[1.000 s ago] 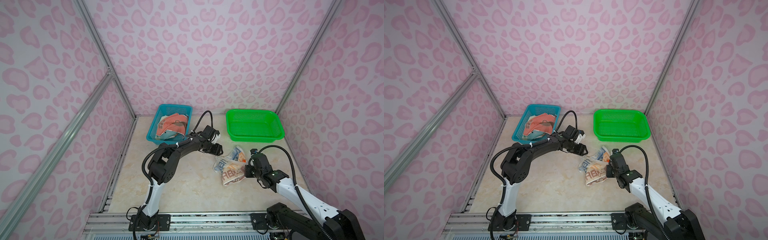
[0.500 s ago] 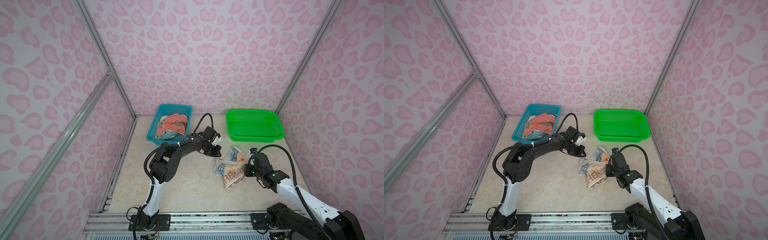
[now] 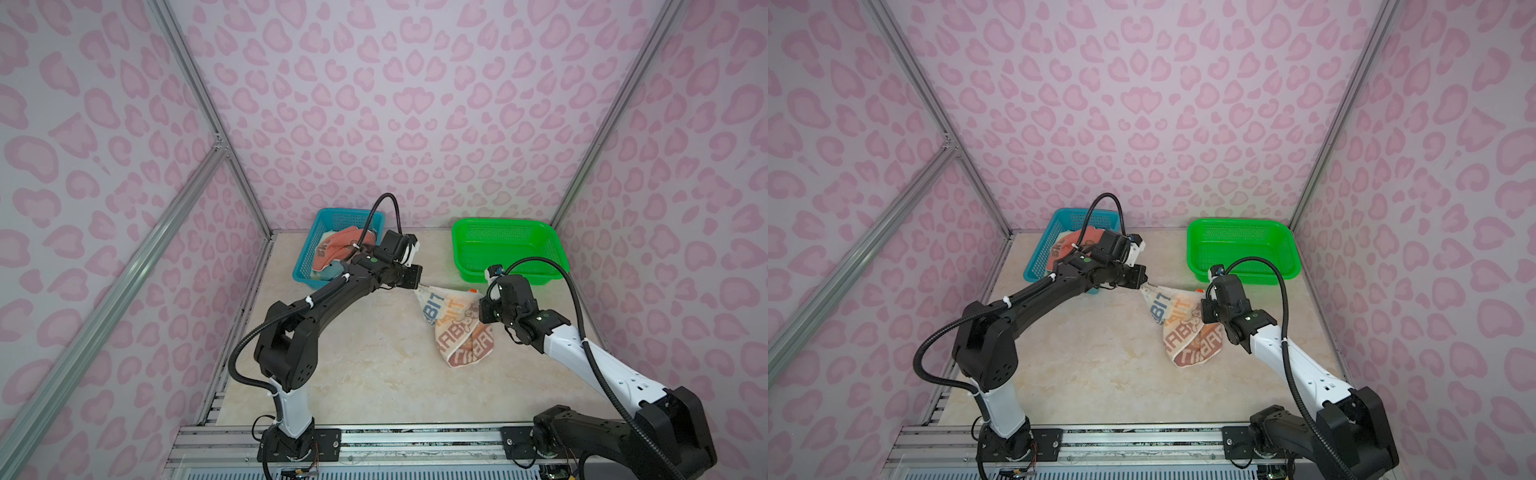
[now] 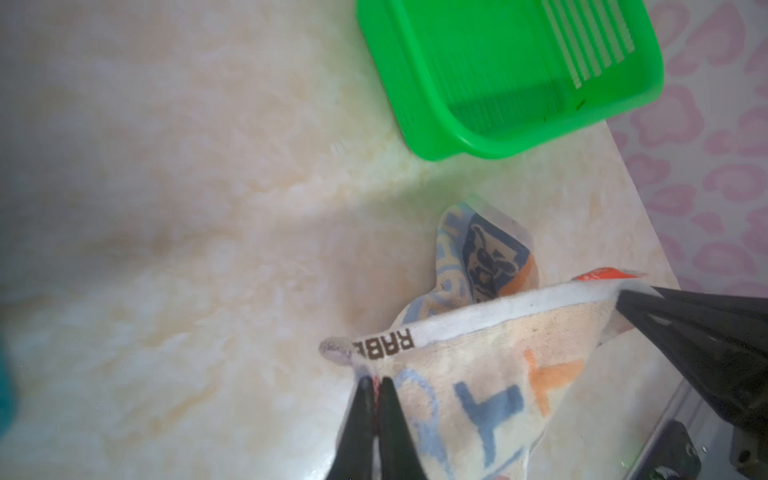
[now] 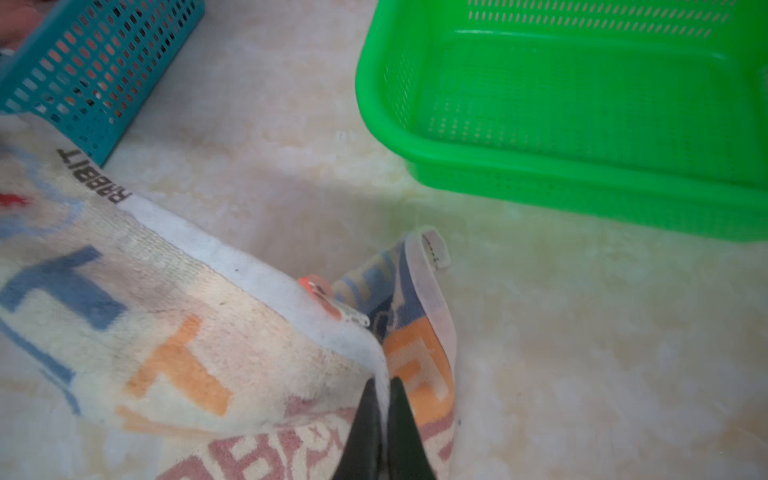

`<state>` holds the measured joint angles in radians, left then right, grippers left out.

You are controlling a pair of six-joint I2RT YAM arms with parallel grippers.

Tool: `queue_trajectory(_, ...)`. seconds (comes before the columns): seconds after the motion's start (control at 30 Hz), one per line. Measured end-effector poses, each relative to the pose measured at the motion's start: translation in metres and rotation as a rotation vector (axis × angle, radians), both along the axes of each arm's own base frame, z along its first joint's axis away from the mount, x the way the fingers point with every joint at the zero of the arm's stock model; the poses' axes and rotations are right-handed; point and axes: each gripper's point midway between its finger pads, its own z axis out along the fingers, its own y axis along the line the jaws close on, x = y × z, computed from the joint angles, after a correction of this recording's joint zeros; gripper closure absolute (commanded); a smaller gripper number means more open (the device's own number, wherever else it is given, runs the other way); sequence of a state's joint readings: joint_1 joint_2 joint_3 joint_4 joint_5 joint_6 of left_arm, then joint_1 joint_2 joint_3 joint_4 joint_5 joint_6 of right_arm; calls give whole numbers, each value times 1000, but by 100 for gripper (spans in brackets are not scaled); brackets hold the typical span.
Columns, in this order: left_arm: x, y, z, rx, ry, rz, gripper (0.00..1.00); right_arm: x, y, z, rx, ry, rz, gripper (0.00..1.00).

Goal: Fold and stack the towels

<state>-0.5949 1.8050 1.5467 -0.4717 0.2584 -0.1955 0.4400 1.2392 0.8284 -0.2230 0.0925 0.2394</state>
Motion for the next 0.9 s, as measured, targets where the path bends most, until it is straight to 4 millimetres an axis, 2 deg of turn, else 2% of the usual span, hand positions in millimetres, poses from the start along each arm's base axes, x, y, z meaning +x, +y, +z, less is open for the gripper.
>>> queue_trajectory(0.1, 16, 28, 25, 34, -87, 83, 97, 31, 20, 25, 2, -50, 56, 100)
queue_trajectory(0.17, 24, 38, 43, 53, -149, 111, 97, 53, 30, 48, 5, -95, 78, 100)
queue_trajectory(0.33, 27, 61, 86, 88, -296, 187, 97, 98, 47, 107, 39, -213, 118, 100)
queue_trajectory(0.4, 21, 68, 93, 77, -330, 199, 97, 104, 51, 121, 60, -238, 138, 100)
queue_trajectory(0.47, 10, 72, 87, 62, -341, 195, 97, 102, 55, 123, 69, -243, 171, 100)
queue_trajectory(0.53, -4, 70, 71, 48, -320, 183, 97, 96, 58, 110, 80, -219, 197, 100)
queue_trajectory(0.63, -24, 59, 38, 50, -277, 153, 97, 76, 54, 64, 72, -132, 219, 100)
queue_trajectory(0.7, -40, 50, 10, 55, -232, 130, 97, 54, 51, 27, 70, -60, 229, 100)
queue_trajectory(0.8, -54, 44, -17, 66, -175, 119, 97, 21, 43, -20, 67, 30, 232, 100)
queue_trajectory(0.9, -62, 38, -40, 70, -131, 128, 97, -4, 37, -50, 72, 91, 223, 100)
